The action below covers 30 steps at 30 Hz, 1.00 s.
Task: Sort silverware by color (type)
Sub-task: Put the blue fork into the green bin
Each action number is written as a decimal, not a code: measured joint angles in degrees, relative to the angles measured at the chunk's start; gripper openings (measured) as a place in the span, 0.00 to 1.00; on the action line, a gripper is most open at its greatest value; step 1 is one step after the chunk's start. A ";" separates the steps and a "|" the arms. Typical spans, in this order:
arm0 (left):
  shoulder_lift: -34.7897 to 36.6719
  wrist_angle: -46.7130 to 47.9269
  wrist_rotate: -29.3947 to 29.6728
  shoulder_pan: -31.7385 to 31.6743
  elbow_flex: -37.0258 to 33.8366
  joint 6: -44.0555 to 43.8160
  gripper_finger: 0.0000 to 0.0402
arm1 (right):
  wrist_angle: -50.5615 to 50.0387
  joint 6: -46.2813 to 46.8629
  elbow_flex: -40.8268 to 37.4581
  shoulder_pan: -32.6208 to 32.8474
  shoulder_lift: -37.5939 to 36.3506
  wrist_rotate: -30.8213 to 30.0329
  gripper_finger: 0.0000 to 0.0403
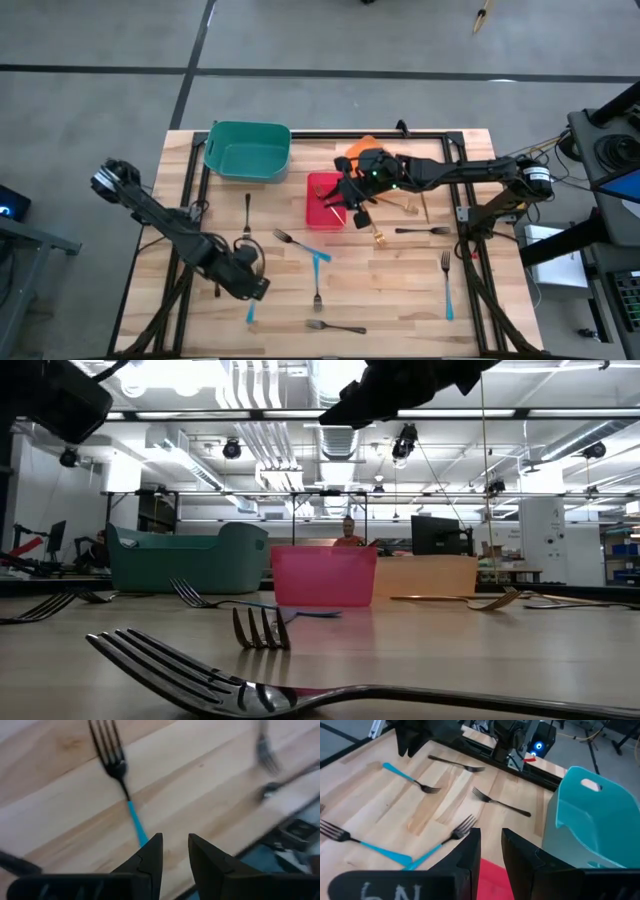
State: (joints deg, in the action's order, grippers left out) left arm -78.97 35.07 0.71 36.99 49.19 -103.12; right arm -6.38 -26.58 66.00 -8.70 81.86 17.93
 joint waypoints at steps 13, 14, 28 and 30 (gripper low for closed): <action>-10.25 0.95 -0.42 1.27 4.86 -5.63 0.22 | 0.71 1.05 0.00 -2.16 -0.02 0.06 0.16; -10.71 1.05 -0.41 1.27 5.19 -5.65 0.23 | 0.71 1.05 0.00 -2.12 -0.02 0.07 0.16; -15.41 4.65 0.35 1.13 5.90 -3.89 0.42 | -1.82 1.23 -0.02 -2.11 -0.51 0.08 0.16; -15.61 5.75 1.62 1.09 5.89 -3.77 0.42 | -1.87 1.18 -0.02 -2.11 -0.63 0.07 0.16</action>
State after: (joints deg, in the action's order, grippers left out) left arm -94.58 40.81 2.34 38.09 55.08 -106.89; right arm -8.25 -25.41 65.98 -10.81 81.23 18.00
